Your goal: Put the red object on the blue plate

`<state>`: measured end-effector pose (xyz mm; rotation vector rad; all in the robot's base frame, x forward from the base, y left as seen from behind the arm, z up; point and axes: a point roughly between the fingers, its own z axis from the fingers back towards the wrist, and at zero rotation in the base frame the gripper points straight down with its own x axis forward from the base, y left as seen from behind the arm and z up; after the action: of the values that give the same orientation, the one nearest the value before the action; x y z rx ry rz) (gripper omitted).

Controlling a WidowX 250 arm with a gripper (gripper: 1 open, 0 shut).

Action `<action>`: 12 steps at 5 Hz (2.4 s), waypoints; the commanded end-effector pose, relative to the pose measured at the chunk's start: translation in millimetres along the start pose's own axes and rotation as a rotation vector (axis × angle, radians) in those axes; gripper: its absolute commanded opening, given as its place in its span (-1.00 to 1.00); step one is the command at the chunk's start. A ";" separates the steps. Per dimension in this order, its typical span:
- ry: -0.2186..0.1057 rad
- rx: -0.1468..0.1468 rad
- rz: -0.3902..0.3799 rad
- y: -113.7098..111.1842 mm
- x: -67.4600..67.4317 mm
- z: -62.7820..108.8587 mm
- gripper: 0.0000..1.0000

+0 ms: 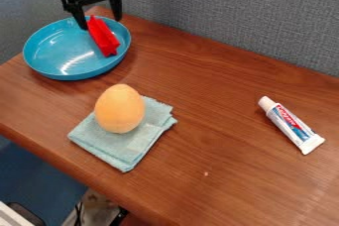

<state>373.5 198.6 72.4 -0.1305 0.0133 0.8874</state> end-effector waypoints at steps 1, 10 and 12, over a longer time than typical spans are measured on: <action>-0.064 -0.027 0.014 -10.2 6.8 18.7 1.00; -0.120 -0.015 -0.031 -31.0 14.3 23.2 -1.00; -0.136 -0.042 -0.032 -36.3 2.1 41.7 -1.00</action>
<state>398.3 185.5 74.5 -0.1084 -0.0339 0.8703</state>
